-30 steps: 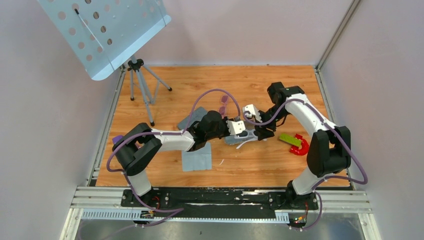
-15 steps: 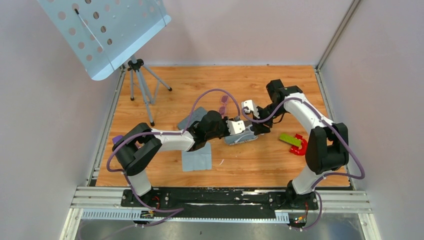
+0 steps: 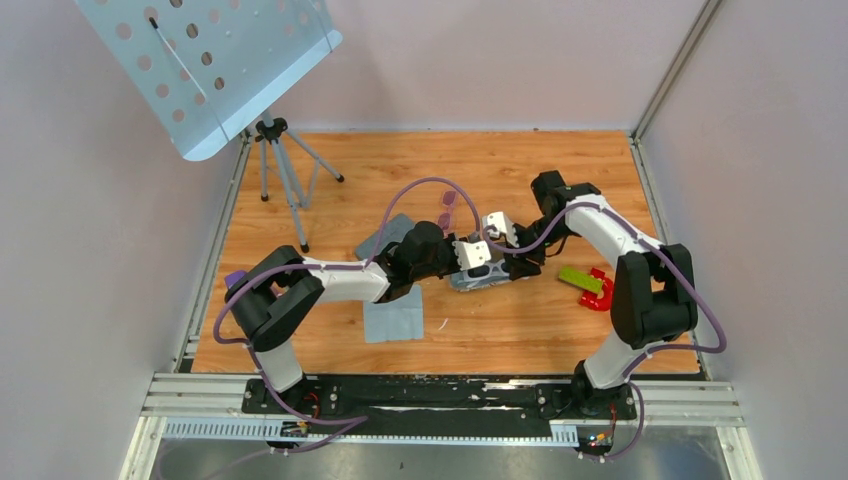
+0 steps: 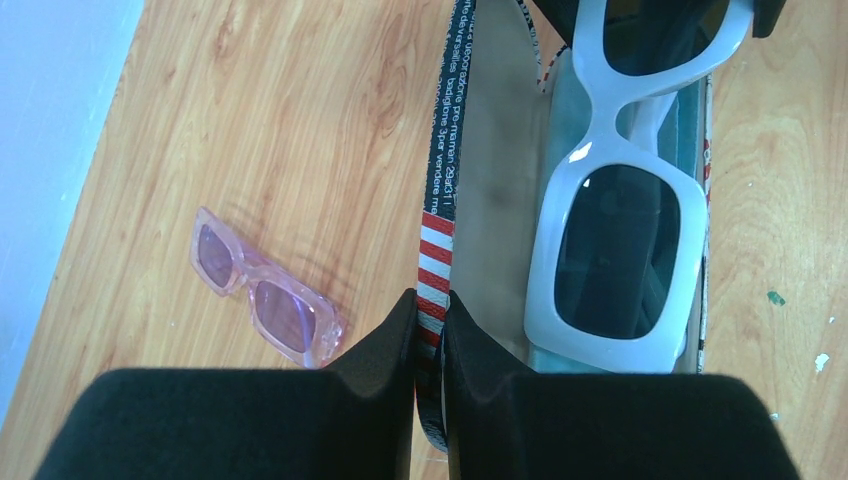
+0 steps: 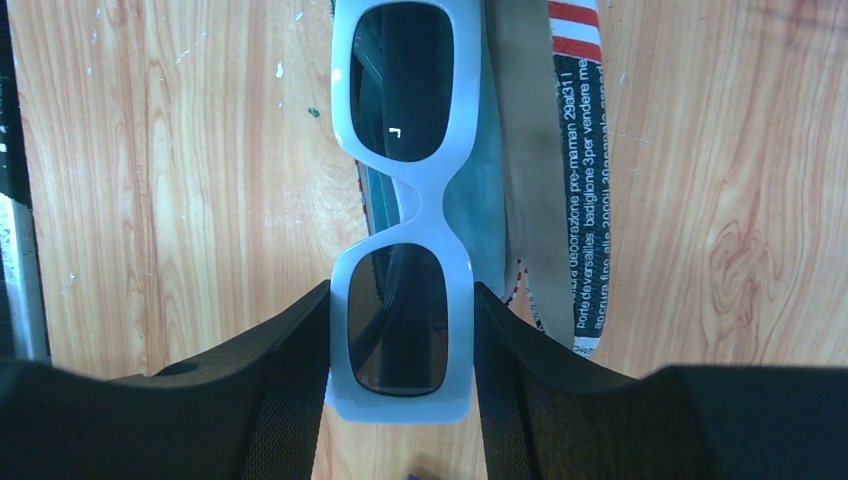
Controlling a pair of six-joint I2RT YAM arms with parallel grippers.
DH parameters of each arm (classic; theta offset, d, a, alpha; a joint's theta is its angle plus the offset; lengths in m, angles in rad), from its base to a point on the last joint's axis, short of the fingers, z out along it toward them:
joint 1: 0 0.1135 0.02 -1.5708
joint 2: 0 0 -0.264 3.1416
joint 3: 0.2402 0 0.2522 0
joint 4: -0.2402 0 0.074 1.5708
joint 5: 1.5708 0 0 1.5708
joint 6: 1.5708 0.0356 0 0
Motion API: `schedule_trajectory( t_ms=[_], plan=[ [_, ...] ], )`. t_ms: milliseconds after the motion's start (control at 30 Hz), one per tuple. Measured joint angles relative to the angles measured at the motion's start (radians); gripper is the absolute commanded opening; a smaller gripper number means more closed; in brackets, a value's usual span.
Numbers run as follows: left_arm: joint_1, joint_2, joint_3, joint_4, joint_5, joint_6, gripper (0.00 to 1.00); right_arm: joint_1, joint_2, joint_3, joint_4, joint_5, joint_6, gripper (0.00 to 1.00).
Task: Organize the sunglasses
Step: Place the sunglasses in the sunglasses case.
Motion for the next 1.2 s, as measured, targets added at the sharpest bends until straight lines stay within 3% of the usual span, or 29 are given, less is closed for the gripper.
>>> schedule_trajectory(
  t_ms=[533,1200],
  plan=[
    [-0.003,0.014,0.000,0.000,0.000,-0.001,0.00,0.000,-0.098,0.046,-0.100,-0.014,-0.022,0.25],
    [0.005,0.014,0.000,0.000,0.008,-0.039,0.00,-0.006,-0.016,0.020,0.022,0.005,0.006,0.24]
  ],
)
